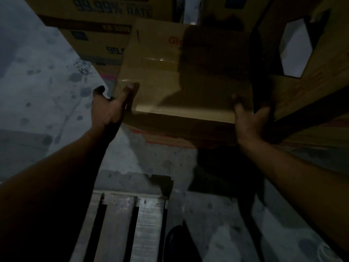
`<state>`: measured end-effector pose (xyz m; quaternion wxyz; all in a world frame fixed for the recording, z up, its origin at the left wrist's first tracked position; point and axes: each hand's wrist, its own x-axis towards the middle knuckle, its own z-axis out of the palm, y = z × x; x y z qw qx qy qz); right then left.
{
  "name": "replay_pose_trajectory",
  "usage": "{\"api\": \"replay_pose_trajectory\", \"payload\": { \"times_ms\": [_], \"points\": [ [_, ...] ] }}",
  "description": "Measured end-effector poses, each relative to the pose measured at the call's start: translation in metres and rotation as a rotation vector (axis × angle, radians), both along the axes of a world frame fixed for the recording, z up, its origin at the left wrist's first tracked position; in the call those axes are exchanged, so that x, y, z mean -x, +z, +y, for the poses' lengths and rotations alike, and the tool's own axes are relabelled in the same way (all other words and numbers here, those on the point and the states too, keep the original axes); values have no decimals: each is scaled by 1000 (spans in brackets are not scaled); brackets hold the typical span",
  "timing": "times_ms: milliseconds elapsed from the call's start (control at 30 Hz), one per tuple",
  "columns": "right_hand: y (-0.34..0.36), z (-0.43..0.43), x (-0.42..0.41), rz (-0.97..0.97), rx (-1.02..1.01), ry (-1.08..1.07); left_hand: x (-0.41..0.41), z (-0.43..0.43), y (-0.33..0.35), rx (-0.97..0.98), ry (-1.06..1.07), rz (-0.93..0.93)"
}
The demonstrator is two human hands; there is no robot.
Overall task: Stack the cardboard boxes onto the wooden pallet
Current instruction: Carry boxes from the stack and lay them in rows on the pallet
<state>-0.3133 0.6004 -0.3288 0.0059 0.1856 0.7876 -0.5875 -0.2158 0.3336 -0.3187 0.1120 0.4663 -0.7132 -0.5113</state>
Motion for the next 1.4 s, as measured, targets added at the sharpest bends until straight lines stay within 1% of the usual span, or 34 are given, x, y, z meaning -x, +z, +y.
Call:
{"api": "replay_pose_trajectory", "payload": {
  "times_ms": [67, 200, 333, 500, 600, 700, 800, 1000, 1100, 1200, 1267, 1400],
  "points": [
    [-2, 0, 3, -26, 42, 21, 6, -1, 2, -83, -44, 32],
    [-8, 6, 4, -45, 27, 115, 5, 4, 4, -263, -16, 121],
    [0, 12, 11, -107, 59, 179, -6, 11, 12, -355, 20, 128],
    [15, 17, 9, -132, 75, 327, -52, 37, 15, -301, 103, 151],
    [25, 22, -2, -80, 56, 472, -97, 59, 18, -274, 178, 173],
    [37, 23, -17, -35, 60, 619, -146, 86, 25, -226, 310, 219],
    [47, 24, -38, -5, 108, 760, -190, 117, 35, -240, 423, 255],
    [58, 35, -111, 0, 150, 1025, -293, 188, 49, -196, 658, 281],
    [57, 50, -155, -5, 139, 1141, -346, 227, 51, -155, 748, 322],
    [55, 65, -200, -57, 157, 1224, -399, 266, 47, -116, 813, 314],
    [54, 78, -231, -68, 146, 1274, -434, 295, 44, -102, 865, 301],
    [57, 115, -296, -73, 125, 1334, -501, 357, 46, -89, 945, 335]
  ]
}}
